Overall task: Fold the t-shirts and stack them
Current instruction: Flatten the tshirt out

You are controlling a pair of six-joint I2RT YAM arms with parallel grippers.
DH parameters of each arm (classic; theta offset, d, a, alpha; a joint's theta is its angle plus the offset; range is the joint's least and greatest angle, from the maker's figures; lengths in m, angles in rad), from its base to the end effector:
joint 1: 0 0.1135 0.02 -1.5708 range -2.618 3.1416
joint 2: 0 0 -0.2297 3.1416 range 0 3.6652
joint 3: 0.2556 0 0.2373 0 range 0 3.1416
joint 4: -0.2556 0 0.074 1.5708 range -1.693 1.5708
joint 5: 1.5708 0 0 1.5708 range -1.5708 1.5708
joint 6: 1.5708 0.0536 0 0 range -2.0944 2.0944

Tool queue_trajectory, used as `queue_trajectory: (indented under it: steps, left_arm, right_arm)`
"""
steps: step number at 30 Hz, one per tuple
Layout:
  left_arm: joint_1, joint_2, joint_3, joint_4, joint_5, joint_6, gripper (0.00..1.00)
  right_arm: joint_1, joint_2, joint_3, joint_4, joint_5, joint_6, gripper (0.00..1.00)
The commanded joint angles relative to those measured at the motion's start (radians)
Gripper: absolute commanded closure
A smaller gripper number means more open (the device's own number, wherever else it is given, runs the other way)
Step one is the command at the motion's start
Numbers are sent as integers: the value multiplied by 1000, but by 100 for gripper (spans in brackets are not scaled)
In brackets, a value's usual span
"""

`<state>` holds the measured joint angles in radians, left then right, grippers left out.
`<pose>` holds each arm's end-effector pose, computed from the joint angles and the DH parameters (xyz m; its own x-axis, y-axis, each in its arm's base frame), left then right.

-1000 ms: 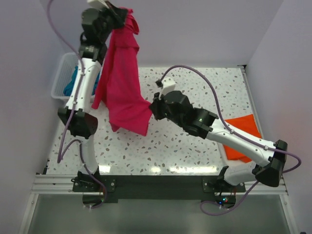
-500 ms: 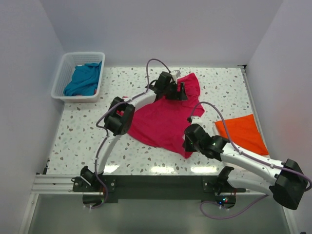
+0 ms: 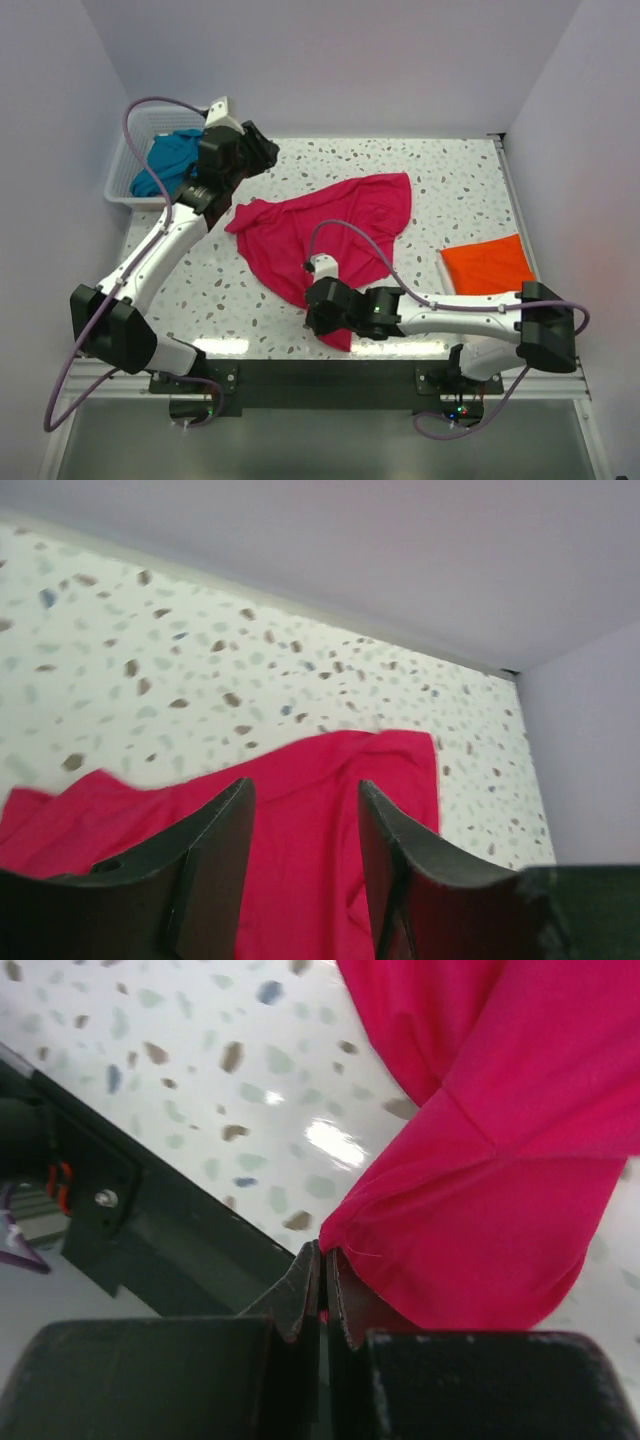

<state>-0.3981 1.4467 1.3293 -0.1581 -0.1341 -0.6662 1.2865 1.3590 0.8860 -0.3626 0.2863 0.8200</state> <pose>0.3244 -0.1287 0.3395 -0.3613 -0.5125 -0.7790 0.0538 0.8226 -0.5661 0.0952 0.2718 0.1939 -0.7763 -0.1560 -0.6107 -0.4398 0.8281 0.3475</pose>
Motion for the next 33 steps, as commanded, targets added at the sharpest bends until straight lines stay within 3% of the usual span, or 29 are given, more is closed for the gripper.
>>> queue_trajectory:
  steps: [1,5,8,9,13,15,19,21,27,33]
  left_arm:
    - [85,47,-148,-90,-13,-35,51]
    - [90,1,-238,-84,37,42,50]
    - [82,-45,-338,-81,77,48,45]
    - [78,-71,-369,-80,89,45,43]
    - [10,-164,-568,-48,49,-36,38]
    - [-10,-190,-607,-50,-13,-76,38]
    - [-15,-142,-612,-43,-68,-170,44]
    - [-13,-64,-573,-67,-104,-193,48]
    - [-4,167,-397,-96,-185,-199,51]
    - [73,400,-208,-143,-209,-124,53]
  right_arm:
    - [22,101,111,83,37,-13,100]
    - [-35,140,145,22,63,-53,100]
    - [-143,10,41,30,48,-48,84]
    - [-203,-30,15,22,36,-50,70]
    - [-240,-220,-41,-57,120,-108,31]
    - [-275,-230,-32,-85,189,-133,25]
    - [-447,-109,40,-35,114,-247,26]
    - [-525,53,103,-36,84,-275,28]
    - [-596,398,344,-54,96,-320,32]
    - [-621,453,370,-55,91,-294,37]
